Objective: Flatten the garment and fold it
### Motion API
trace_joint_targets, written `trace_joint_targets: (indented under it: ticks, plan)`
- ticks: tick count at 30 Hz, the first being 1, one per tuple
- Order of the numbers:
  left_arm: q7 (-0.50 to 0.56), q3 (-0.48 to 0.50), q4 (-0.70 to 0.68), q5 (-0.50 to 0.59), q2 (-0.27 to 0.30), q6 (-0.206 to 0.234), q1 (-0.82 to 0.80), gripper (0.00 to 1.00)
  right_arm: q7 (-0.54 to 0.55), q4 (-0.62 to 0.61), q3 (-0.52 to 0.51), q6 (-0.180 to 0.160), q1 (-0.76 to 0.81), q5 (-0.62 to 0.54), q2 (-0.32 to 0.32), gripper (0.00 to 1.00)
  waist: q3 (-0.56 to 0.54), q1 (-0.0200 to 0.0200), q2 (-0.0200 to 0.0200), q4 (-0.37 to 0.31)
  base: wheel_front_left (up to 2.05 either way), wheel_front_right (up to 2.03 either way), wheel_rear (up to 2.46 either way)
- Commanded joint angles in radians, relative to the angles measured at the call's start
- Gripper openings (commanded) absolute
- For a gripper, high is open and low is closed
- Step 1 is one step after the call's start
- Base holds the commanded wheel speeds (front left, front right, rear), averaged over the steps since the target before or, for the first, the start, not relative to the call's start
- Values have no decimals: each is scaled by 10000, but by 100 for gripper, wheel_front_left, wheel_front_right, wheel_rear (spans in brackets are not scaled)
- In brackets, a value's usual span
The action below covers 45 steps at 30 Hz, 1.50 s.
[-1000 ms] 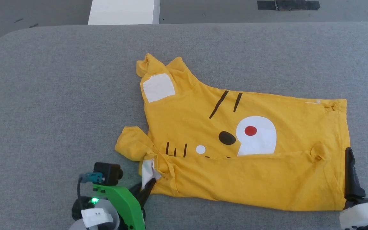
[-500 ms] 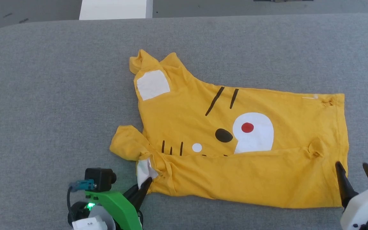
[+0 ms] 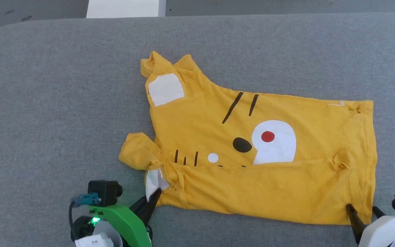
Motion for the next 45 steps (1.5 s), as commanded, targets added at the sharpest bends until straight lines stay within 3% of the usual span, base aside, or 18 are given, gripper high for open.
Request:
trace_joint_targets:
  ticks: [1,2,3,10,16,27,37,43,44,45]
  plan:
    - [-70,86,-12,-19,64,88,89,0,36,264,58,-15,-151,100,16,40,-9,0,0,21,0,0,0]
    - [-85,94,-16,-23,65,95,89,0,7,348,41,-15,-197,127,19,9,-12,0,0,34,0,0,0]
    - [-113,104,-22,-31,58,102,84,0,-8,441,40,-15,-236,151,18,0,-14,0,0,55,0,0,0]
    - [-265,236,-69,-267,24,20,-27,0,-384,438,130,-15,-630,294,-168,0,-84,0,0,152,0,0,0]
    - [-133,547,-555,-352,382,119,-10,0,-399,-324,359,-15,-908,445,-481,0,-226,0,0,210,0,0,0]
    - [1245,689,-2100,-977,1052,859,1911,0,997,-1755,319,-15,289,848,-431,0,-196,0,0,320,0,0,0]
    - [1877,415,-2270,-1645,850,1087,2619,0,2376,-1929,161,-15,1248,846,-309,0,-274,0,0,373,0,0,0]
    - [1794,311,-1755,-1763,630,996,2403,0,2429,-1711,308,-15,1218,847,-230,0,-346,0,0,360,0,0,0]
    - [1697,316,-1648,-1772,568,953,2341,63,2317,-1663,317,-15,1157,872,-201,0,-355,0,0,355,0,0,0]
    - [1593,337,-1564,-1778,506,928,2286,100,2241,-1614,344,-15,1109,898,-181,0,-365,0,0,350,0,0,0]
